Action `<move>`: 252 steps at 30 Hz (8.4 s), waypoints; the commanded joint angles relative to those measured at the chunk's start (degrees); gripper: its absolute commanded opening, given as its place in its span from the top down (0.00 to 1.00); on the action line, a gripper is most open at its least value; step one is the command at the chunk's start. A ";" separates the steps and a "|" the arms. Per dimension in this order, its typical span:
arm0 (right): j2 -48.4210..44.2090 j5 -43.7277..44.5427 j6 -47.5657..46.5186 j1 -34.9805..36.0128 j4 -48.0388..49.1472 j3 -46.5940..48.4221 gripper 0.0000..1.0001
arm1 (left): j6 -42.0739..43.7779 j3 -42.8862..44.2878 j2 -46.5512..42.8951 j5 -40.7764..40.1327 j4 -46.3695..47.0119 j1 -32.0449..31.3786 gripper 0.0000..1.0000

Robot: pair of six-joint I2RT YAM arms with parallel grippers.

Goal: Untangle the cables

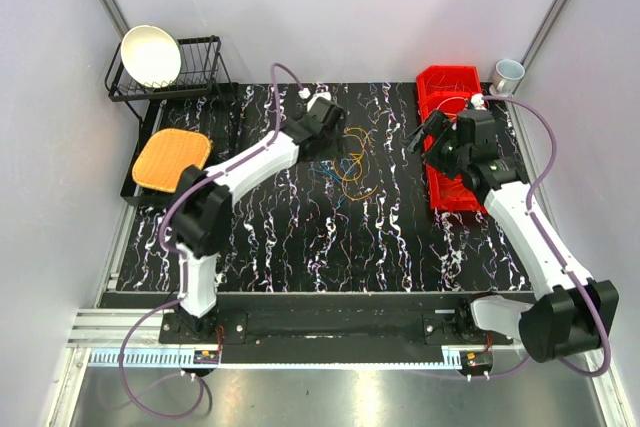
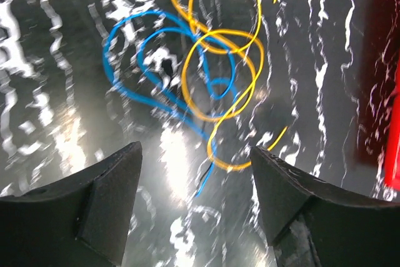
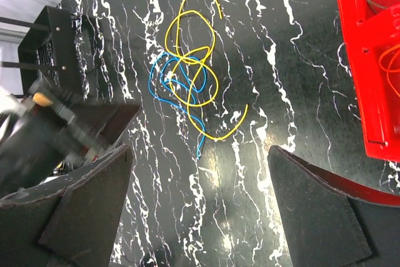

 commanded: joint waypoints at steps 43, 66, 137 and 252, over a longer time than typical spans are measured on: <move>-5.35 -10.62 3.53 0.36 9.66 -6.51 0.06 | 11.58 29.40 -10.87 10.93 -7.36 -0.32 1.00; -4.66 -27.58 9.24 0.89 26.02 -12.22 0.07 | 14.67 0.17 -36.64 20.98 19.35 0.21 1.00; 25.58 -25.38 27.88 17.33 33.31 0.70 1.00 | -10.38 -5.73 -29.78 -11.63 8.37 2.67 1.00; 25.85 -25.21 24.82 18.03 30.42 -0.11 1.00 | -11.08 -12.23 -34.35 -11.54 7.14 3.11 1.00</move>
